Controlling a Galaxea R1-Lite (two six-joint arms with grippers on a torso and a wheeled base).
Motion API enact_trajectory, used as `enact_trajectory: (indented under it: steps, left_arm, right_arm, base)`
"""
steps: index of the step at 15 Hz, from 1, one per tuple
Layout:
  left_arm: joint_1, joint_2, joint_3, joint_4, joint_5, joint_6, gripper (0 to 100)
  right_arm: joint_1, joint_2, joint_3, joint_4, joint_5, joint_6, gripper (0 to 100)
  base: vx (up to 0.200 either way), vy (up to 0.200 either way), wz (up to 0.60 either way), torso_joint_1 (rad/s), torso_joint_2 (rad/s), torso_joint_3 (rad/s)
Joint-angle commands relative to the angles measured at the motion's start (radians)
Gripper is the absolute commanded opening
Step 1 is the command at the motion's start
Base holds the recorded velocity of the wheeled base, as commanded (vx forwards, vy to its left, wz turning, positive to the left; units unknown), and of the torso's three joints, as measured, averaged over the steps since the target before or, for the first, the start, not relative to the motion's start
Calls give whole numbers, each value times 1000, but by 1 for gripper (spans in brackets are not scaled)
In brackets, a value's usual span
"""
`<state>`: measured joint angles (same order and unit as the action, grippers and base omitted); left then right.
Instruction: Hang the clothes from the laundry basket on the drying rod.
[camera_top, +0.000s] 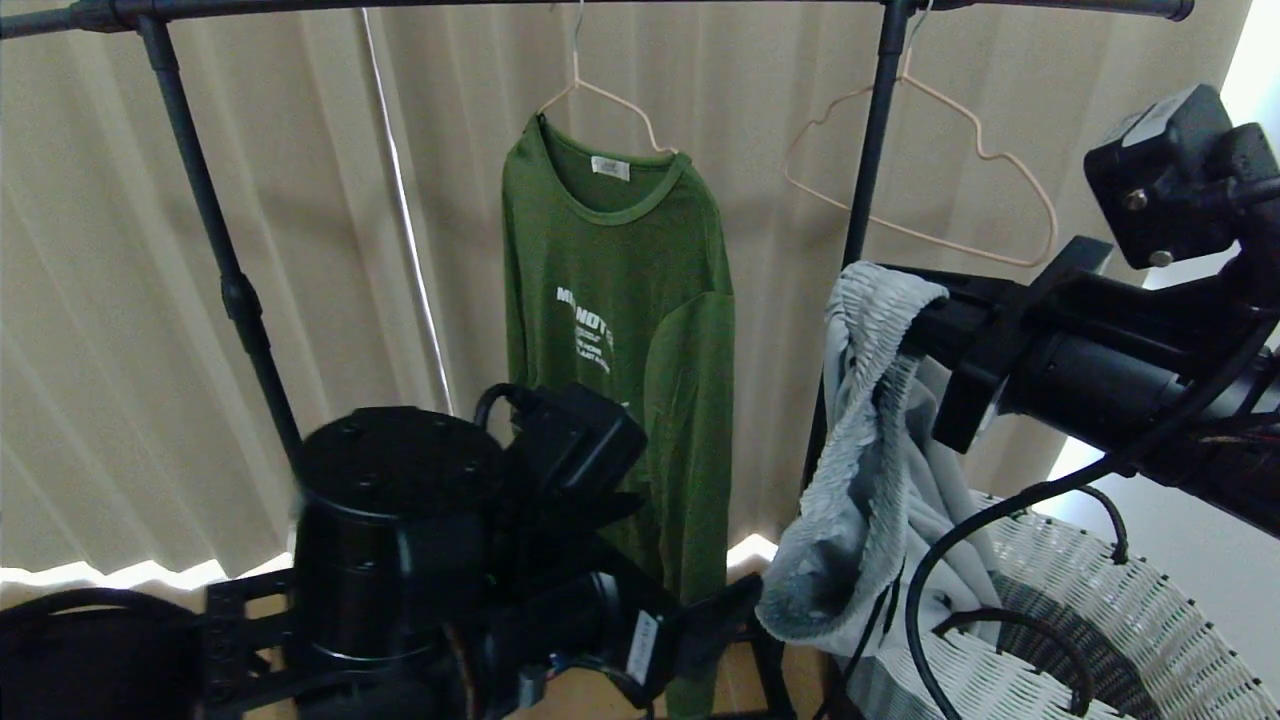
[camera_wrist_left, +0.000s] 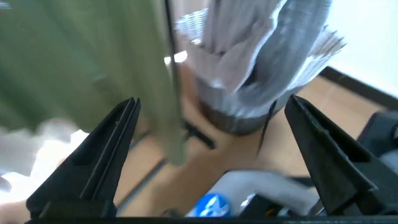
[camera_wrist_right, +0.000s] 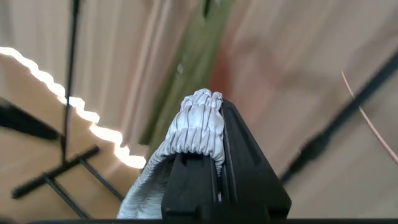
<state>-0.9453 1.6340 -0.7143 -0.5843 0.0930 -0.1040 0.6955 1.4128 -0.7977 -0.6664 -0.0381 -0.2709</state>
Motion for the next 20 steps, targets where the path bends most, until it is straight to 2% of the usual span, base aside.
enact_trajectory:
  steps: [1, 2, 4, 7, 14, 15, 17, 19, 20]
  left_arm:
    - [-44, 142, -67, -9, 7, -40, 100]
    - [-44, 142, -67, -9, 7, -40, 100]
    - [-35, 216, -114, -11, 33, -105, 100]
    - [25, 247, -119, -9, 53, -123, 100]
    - [48, 283, -108, -11, 53, -186, 100]
    - [46, 276, -91, -11, 48, -184, 0]
    - [46, 257, -70, -11, 51, -183, 0]
    - [56, 234, -13, -75, 117, -158, 0]
    - [65, 230, 38, -134, 162, -98, 0]
  right_arm:
    - [18, -5, 0, -27, 17, 4, 0]
    - [18, -5, 0, -27, 17, 4, 0]
    - [27, -23, 0, -33, 37, 5, 0]
    - [27, -44, 0, -38, 40, 12, 0]
    - [24, -75, 5, -38, 44, 10, 0]
    - [22, -87, 5, -36, 44, 10, 0]
    - [19, -94, 8, -35, 44, 10, 0]
    - [-36, -98, 11, -21, 37, 9, 0]
    - [-68, -95, 14, -13, 35, 7, 0]
  base:
    - [0, 0, 0, 0, 0, 0]
    - [0, 0, 0, 0, 0, 0]
    - [0, 0, 0, 0, 0, 0]
    - [0, 0, 0, 0, 0, 0]
    - [0, 0, 0, 0, 0, 0]
    - [0, 0, 0, 0, 0, 0]
    - [0, 0, 0, 0, 0, 0]
    - [0, 0, 0, 0, 0, 0]
    - [0, 0, 0, 0, 0, 0]
